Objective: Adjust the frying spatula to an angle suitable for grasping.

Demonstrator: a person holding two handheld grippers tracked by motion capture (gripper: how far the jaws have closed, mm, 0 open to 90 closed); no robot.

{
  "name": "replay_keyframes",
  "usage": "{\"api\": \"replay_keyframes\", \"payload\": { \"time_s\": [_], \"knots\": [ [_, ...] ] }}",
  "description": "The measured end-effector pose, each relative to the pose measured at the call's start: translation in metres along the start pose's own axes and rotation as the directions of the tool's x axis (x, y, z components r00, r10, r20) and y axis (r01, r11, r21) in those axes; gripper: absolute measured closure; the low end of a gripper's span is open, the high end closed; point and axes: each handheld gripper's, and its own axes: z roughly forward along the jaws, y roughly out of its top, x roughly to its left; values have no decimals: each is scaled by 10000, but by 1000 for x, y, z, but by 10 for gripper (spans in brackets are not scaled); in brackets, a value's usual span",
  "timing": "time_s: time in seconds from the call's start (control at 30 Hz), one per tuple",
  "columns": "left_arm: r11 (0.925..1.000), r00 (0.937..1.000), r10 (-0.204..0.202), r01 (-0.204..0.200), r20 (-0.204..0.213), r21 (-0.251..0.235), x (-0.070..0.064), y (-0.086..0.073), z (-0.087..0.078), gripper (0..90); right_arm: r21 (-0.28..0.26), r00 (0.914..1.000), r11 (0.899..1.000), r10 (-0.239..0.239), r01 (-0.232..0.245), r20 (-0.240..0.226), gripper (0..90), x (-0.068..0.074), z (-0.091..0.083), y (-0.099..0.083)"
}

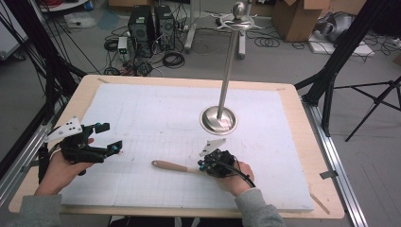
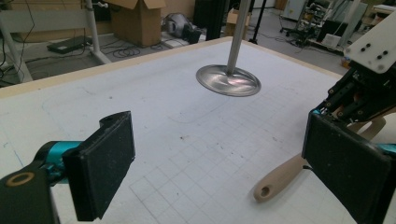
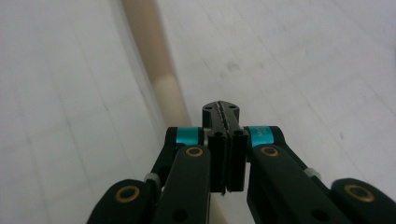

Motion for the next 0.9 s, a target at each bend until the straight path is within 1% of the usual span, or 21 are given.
{"api": "replay_keyframes", "payload": {
  "time_s": [0.03,0.07,0.1,0.13,0.17,0.2,0.23,0.27,0.3,0.43,0.47,0.57,0.6,0.63,0.67,0.7,0.73,0.77,0.8,0.83,0.9],
  "knots": [
    [10000,10000,-14,14,4,-15,0,0,1,100,0,10000,10000,0,0,0,900,0,0,0],
    [10000,10000,-38,38,-2,-26,0,0,1,100,-206,9985,9992,-360,352,-411,900,5,2,7],
    [10000,10000,-20,20,-2,26,0,-1,1,100,-206,9985,9992,-360,352,-411,900,5,2,7],
    [10000,10000,-55,55,22,39,0,-1,2,100,-133,9950,9967,-803,797,-587,900,12,8,14],
    [10000,10000,-54,54,20,49,0,-1,2,100,-144,9929,9953,-965,957,-690,900,15,11,18],
    [10000,10000,-52,52,8,49,1,-1,2,100,-144,9929,9953,-965,957,-690,900,15,11,18],
    [10000,10000,-22,22,6,41,1,-1,1,100,-189,9912,9939,-1095,1084,-747,900,18,14,21],
    [10000,10000,-21,21,4,35,1,-1,1,100,-355,9876,9919,-1248,1219,-951,900,23,19,28],
    [10000,10000,-65,65,-3,-1,1,-1,1,100,-355,9876,9919,-1248,1219,-951,900,23,19,28],
    [10000,10000,-69,69,-33,-33,2,-1,0,100,-444,9797,9871,-1581,1537,-1234,900,31,29,39],
    [10000,10000,-53,53,-36,-20,2,-1,0,100,-583,9776,9859,-1635,1570,-1324,900,33,34,44],
    [10000,9999,-99,99,-42,-13,3,-2,0,100,-599,9736,9857,-1653,1577,-1575,900,37,43,51],
    [10000,10000,-84,84,-34,22,3,-2,0,100,-599,9736,9857,-1653,1577,-1575,900,37,43,51],
    [10000,10000,-88,88,-23,16,3,-2,0,100,-302,9740,9868,-1621,1593,-1584,900,40,51,54],
    [10000,10000,-87,87,-18,14,3,-2,0,100,-302,9740,9868,-1621,1593,-1584,900,40,51,54],
    [10000,10000,-96,96,-22,-4,3,-2,0,100,-155,9753,9882,-1526,1521,-1600,900,42,55,55],
    [10000,10000,-76,76,-46,-2,4,-2,-1,100,-54,9740,9882,-1517,1530,-1683,900,43,58,56],
    [9999,9999,-127,127,-54,-42,3,-2,-1,100,103,9754,9883,-1484,1521,-1632,900,43,64,58],
    [9999,9999,-143,143,-39,-62,4,-2,-1,100,103,9754,9883,-1484,1521,-1632,900,43,64,58],
    [9999,9999,-122,122,-76,-42,4,-2,-2,100,85,9780,9894,-1423,1452,-1525,900,42,65,59],
    [9999,9999,-121,121,-55,-35,5,-2,-2,100,42,9824,9935,-1119,1138,-1498,900,37,67,59]
  ]
}}
